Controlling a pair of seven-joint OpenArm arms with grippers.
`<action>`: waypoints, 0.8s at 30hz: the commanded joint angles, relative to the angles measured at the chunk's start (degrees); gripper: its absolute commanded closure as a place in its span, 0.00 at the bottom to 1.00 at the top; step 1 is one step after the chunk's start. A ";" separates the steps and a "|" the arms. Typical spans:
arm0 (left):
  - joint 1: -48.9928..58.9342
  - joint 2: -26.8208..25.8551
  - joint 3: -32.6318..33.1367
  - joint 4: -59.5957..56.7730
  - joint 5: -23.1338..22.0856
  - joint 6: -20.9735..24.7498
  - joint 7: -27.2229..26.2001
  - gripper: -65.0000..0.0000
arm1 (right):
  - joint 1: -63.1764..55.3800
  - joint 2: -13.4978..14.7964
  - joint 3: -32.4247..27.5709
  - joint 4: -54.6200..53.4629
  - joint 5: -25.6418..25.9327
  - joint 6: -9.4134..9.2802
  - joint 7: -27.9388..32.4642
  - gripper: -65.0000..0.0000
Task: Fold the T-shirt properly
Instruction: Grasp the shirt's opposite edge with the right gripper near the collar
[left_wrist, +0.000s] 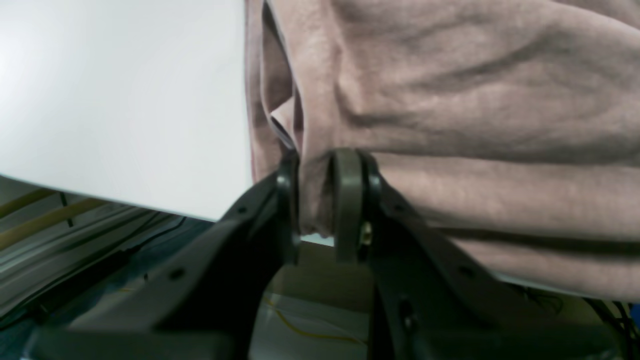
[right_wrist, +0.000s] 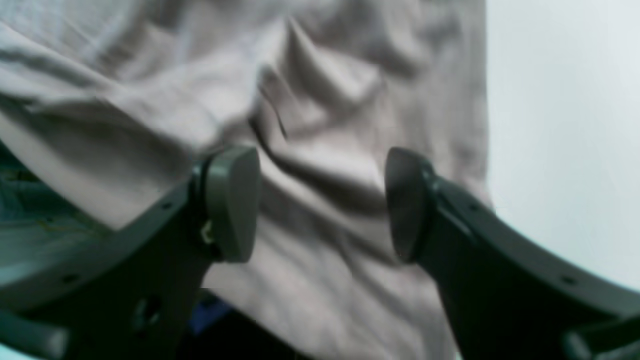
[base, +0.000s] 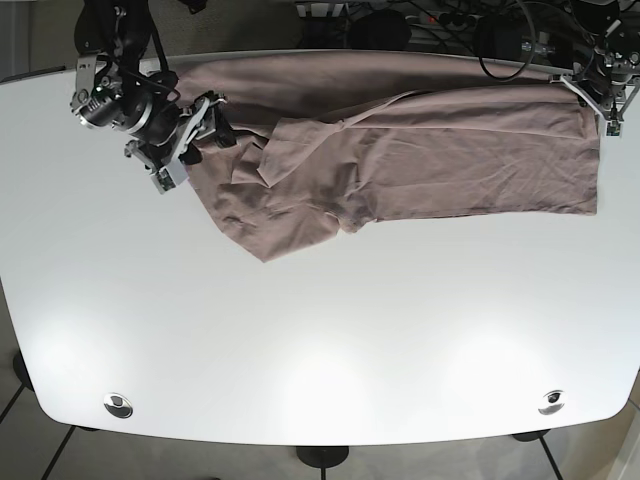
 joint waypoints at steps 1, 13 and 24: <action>0.10 -1.13 1.30 0.79 -0.22 0.34 -0.70 0.85 | -0.44 1.26 -0.14 0.69 0.45 0.07 1.49 0.42; 0.10 -1.13 2.44 1.23 -0.22 0.34 -0.35 0.84 | 8.26 -3.75 5.04 -11.71 -11.06 0.16 7.55 0.42; -2.01 -0.95 -2.83 12.40 -0.66 0.34 -0.17 0.51 | 23.38 -4.01 -2.78 -31.93 -11.15 -0.10 14.14 0.42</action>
